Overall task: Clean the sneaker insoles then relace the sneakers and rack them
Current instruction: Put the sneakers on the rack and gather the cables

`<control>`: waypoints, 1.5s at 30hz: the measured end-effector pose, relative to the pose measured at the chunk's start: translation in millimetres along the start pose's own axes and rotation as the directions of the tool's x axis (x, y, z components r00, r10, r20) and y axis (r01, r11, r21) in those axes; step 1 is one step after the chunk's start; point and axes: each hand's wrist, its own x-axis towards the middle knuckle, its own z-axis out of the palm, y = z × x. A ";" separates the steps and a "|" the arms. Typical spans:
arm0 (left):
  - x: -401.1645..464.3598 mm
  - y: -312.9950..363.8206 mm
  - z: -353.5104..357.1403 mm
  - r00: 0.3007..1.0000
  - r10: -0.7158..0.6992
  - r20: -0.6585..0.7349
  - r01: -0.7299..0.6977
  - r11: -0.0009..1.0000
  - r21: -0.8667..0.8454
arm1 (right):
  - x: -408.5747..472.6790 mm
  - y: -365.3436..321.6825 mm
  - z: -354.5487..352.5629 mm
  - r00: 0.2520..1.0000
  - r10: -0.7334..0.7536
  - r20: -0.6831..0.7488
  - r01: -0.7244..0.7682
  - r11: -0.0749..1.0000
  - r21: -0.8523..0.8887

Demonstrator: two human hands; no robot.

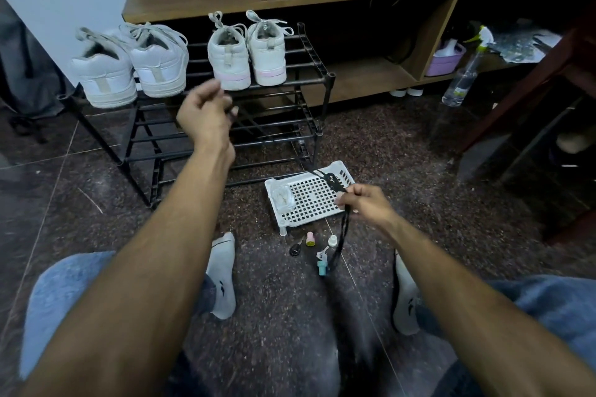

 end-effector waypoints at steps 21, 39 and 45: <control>-99.9 -143.0 -19.4 0.723 -0.371 0.582 -0.001 0.843 0.538 | -0.8 -78.2 21.0 0.959 -0.269 0.085 0.258 0.958 0.128; -75.5 -130.6 -24.7 0.822 -0.464 0.330 0.542 0.815 -0.205 | -5.4 37.0 52.8 0.987 0.116 -0.108 -0.064 0.917 0.394; -70.8 -146.2 -37.9 0.824 -0.511 0.243 0.513 0.856 0.059 | 11.4 23.5 73.1 0.994 0.027 -0.104 0.021 0.897 0.442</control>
